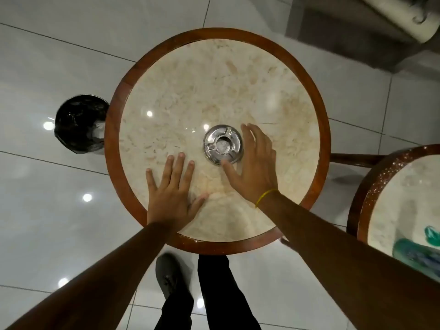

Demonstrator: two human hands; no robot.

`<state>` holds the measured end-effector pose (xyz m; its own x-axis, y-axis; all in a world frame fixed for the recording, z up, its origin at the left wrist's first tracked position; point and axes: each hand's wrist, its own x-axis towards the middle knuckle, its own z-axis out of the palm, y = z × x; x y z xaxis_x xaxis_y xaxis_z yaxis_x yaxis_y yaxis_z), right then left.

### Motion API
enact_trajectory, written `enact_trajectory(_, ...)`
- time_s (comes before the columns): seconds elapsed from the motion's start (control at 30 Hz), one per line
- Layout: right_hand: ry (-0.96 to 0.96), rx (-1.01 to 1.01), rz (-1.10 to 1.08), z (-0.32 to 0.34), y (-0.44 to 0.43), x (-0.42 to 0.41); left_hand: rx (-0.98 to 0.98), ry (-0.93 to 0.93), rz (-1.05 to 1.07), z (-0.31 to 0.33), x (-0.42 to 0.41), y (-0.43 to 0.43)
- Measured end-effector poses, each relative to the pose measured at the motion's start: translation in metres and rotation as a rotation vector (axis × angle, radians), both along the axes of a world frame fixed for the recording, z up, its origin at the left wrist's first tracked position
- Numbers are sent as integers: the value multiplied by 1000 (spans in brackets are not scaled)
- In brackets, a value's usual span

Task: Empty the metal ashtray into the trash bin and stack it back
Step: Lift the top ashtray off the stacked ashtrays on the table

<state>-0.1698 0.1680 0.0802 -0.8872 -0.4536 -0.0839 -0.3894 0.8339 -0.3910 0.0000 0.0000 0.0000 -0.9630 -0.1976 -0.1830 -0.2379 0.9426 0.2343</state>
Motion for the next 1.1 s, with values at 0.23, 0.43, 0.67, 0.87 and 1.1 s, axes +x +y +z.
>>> enact_trajectory(0.23, -156, 198, 232, 2, -44, -38, -32, 28, 6, -2, 1, 0)
enact_trajectory(0.43, -224, 301, 386, 5, -50, -49, -42, 65, 18, -6, 2, -1)
enact_trajectory(0.67, -279, 350, 422, 12, -50, -49, -21, 90, 15, -13, 4, -2)
enact_trajectory(0.87, -271, 354, 445, 18, -54, -48, -16, 109, 15, -16, 6, -2)
enact_trajectory(1.1, -244, 359, 480, 17, -54, -46, -18, 115, 20, -16, 5, -2)
